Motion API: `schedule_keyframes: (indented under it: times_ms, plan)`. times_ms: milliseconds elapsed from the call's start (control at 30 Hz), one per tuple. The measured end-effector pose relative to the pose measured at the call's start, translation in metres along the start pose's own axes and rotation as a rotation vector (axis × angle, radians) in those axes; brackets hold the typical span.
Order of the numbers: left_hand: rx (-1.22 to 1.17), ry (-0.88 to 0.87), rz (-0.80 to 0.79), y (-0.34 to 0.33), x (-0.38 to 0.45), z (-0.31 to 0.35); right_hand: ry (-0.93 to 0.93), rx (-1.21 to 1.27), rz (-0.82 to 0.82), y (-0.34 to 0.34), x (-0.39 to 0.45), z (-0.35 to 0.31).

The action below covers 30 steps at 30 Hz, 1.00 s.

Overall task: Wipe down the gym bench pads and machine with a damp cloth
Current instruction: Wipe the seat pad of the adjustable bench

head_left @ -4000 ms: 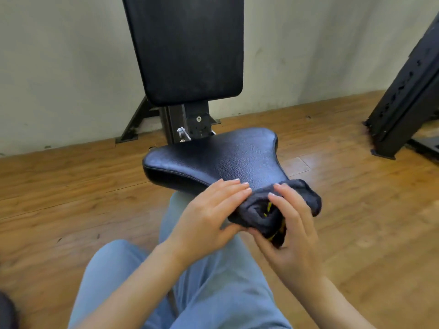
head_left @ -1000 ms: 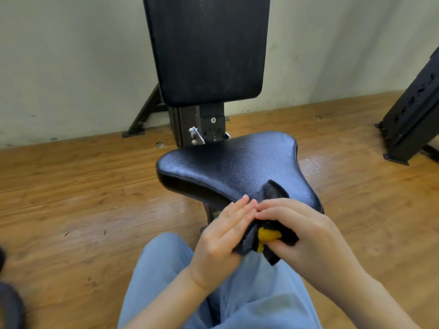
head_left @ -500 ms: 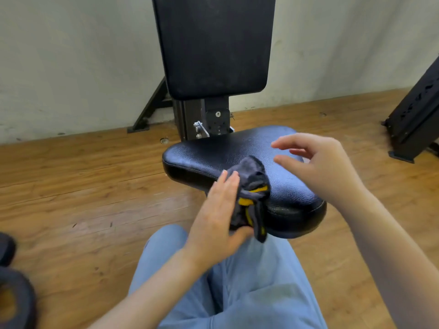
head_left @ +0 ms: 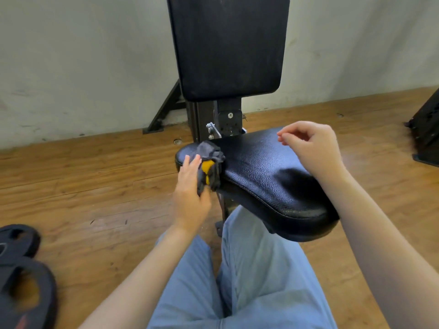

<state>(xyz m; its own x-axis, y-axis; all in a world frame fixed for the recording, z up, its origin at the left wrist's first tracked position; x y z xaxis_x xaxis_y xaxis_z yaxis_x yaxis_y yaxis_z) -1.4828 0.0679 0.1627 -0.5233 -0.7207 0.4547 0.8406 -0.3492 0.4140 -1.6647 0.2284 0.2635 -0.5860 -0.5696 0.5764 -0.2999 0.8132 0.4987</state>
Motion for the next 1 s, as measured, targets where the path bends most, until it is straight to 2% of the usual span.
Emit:
schedule_keyframes:
  times_ms: [100,167,267,367,433,533,600,700,767,833,900,1000]
  plan:
    - [0.013,-0.239,-0.123,-0.02,-0.024,0.031,0.048,-0.022,-0.001,-0.001,-0.001,-0.009]
    - [0.08,-0.247,-0.074,-0.012,-0.01,0.016,0.057,-0.016,0.009,0.001,-0.004,-0.011]
    - [0.086,0.019,0.078,0.019,0.018,-0.033,0.049,0.005,0.032,0.004,-0.006,-0.009]
    - [-0.061,0.251,0.08,0.024,0.025,-0.058,0.064,-0.011,-0.006,0.0,-0.006,-0.012]
    - [-0.228,0.456,0.09,0.016,0.023,-0.073,0.06,-0.012,-0.03,-0.004,-0.006,-0.013]
    - [-0.543,0.815,0.216,0.004,0.007,-0.088,0.044,0.028,-0.036,-0.004,-0.007,-0.012]
    - [-0.694,0.995,0.27,0.001,0.008,-0.095,0.046,0.048,-0.034,-0.004,-0.009,-0.012]
    - [-0.875,1.144,0.172,-0.009,0.036,-0.112,0.053,0.043,-0.04,-0.004,-0.009,-0.012]
    - [-0.753,1.135,0.144,-0.006,0.049,-0.113,0.063,0.046,-0.034,-0.003,-0.008,-0.012]
    - [-0.482,1.006,0.167,0.006,0.053,-0.101,0.072,0.048,-0.017,-0.001,-0.008,-0.013]
    - [-0.264,0.688,0.159,0.02,0.051,-0.068,0.085,0.051,0.021,0.003,-0.007,-0.014]
    - [0.005,0.093,-0.058,0.011,0.032,0.004,0.104,0.039,0.085,0.008,-0.007,-0.017]
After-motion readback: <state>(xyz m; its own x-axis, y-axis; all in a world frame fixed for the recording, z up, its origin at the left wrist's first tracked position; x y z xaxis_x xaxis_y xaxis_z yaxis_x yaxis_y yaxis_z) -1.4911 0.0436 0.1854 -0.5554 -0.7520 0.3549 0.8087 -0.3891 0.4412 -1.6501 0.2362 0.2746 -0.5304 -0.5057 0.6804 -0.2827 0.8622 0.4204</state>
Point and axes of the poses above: each hand's wrist, its own x-axis towards the middle knuckle, its own y-axis out of the back of the hand, z = x × y, the point moved 9 cm from there along x, towards the middle knuckle, and after that the axes turned 11 degrees about y, right-handed, at the moved point
